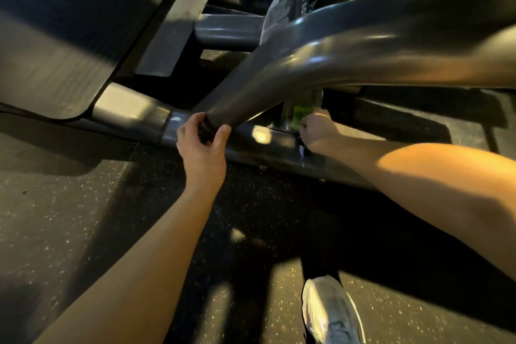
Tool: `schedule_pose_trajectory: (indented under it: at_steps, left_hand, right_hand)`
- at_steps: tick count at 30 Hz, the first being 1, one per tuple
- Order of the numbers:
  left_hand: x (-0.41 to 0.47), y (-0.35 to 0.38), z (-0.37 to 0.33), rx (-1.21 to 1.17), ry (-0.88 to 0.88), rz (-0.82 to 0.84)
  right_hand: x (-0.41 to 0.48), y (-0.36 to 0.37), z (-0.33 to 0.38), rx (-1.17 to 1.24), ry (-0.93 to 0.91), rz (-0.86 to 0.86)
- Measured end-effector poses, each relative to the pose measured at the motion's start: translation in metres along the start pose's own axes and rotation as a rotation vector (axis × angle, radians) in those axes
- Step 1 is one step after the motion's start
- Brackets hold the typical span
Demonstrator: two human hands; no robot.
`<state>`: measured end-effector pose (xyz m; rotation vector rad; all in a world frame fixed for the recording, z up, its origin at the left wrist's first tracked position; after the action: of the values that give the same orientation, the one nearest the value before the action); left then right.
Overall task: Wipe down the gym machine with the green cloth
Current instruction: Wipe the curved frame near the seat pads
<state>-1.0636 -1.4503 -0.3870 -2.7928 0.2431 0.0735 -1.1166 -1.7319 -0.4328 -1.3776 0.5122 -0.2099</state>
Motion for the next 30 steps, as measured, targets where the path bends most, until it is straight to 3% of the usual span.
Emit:
schedule_pose_trajectory:
  at_steps: [2, 5, 8, 10, 13, 16, 19, 24, 30]
  left_hand:
    - [0.001, 0.000, 0.000, 0.002, 0.002, -0.001]
    - [0.004, -0.002, 0.004, 0.004, 0.017, 0.007]
    - [0.009, -0.004, 0.010, 0.026, 0.031, 0.008]
    - [0.009, -0.005, 0.012, 0.029, 0.033, 0.001]
    - [0.007, -0.003, 0.009, 0.022, 0.026, 0.007]
    - [0.008, -0.002, 0.008, 0.021, 0.032, -0.002]
    - [0.007, -0.004, 0.006, 0.037, 0.032, -0.002]
    - [0.005, -0.004, 0.004, 0.056, 0.035, -0.005]
    - [-0.003, 0.000, 0.005, 0.082, 0.012, -0.051]
  right_hand:
    - [-0.007, -0.006, 0.037, 0.038, -0.090, -0.084]
    - [-0.029, 0.023, 0.107, -0.065, -0.340, -0.029]
    - [-0.038, 0.054, 0.126, -0.273, -0.481, 0.061]
    - [-0.046, 0.052, 0.103, -0.285, -0.452, 0.034]
    - [-0.077, 0.038, 0.051, -0.205, -0.365, -0.190]
    - [-0.095, 0.039, 0.026, -0.226, -0.302, -0.213]
    - [-0.083, 0.036, 0.054, -0.151, -0.273, -0.188]
    - [-0.043, 0.027, 0.139, -0.050, -0.375, -0.137]
    - [-0.049, 0.037, 0.096, -0.034, -0.447, -0.244]
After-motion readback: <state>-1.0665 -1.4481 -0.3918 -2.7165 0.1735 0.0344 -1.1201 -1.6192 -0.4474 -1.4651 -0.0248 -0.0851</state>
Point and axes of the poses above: each hand's wrist, its own x-axis towards the middle knuckle, its own y-axis out of the palm, z = x × y, the point moved 4 cm from there along x, towards the middle knuckle, and after that the axes turned 5 degrees about -y, right-handed, at the moved point
